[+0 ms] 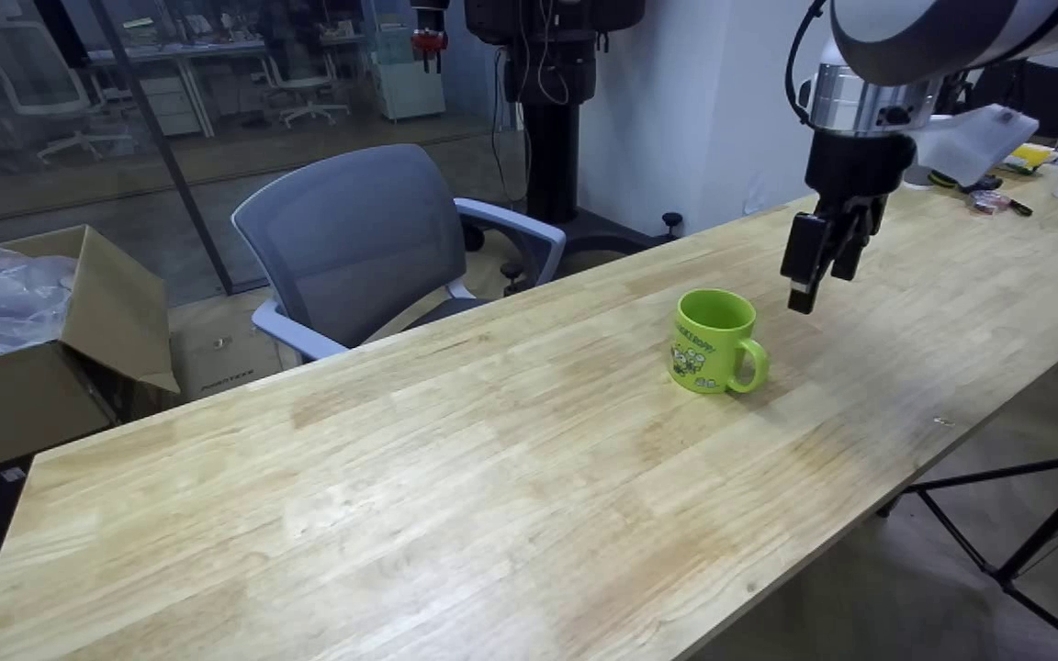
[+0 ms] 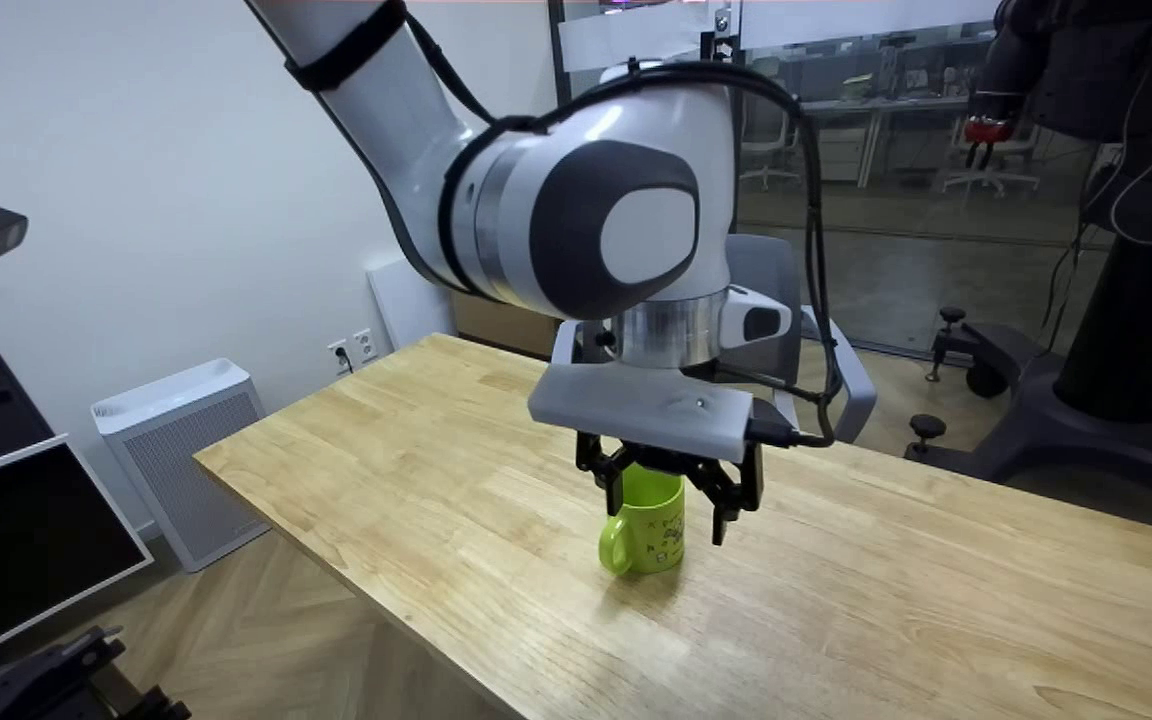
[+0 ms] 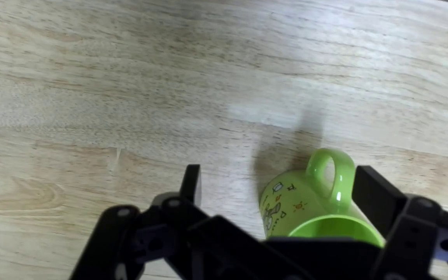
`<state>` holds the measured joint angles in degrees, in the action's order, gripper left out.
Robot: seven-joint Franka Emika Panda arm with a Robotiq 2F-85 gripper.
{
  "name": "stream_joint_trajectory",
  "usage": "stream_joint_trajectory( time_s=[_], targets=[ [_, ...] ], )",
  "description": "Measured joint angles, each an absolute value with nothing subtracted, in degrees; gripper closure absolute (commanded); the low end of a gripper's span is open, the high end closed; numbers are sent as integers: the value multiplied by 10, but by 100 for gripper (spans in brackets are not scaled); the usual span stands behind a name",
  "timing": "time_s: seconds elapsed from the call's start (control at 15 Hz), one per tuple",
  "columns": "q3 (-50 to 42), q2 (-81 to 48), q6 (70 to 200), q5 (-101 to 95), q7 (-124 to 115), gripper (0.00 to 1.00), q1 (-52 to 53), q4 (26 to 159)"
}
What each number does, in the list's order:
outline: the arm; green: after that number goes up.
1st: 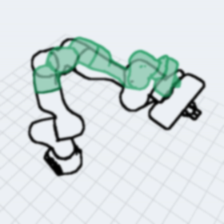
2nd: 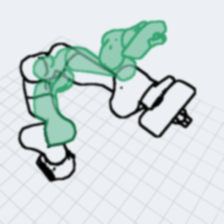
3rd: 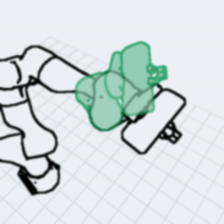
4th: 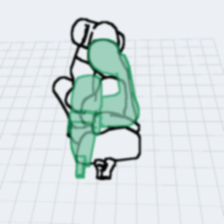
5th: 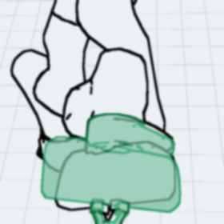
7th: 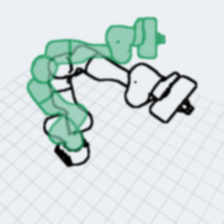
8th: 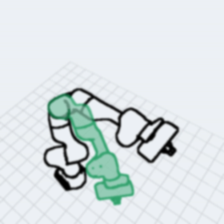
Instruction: Move the mug to the right
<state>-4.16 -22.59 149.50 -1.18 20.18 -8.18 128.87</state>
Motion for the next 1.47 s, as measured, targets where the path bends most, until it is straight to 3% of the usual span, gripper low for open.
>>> stream_joint_trajectory(
  time_s=[1.47],
  targets=[
    [-32, -350, 1437, -12, 167, 0, -84, 1118]
  ],
)
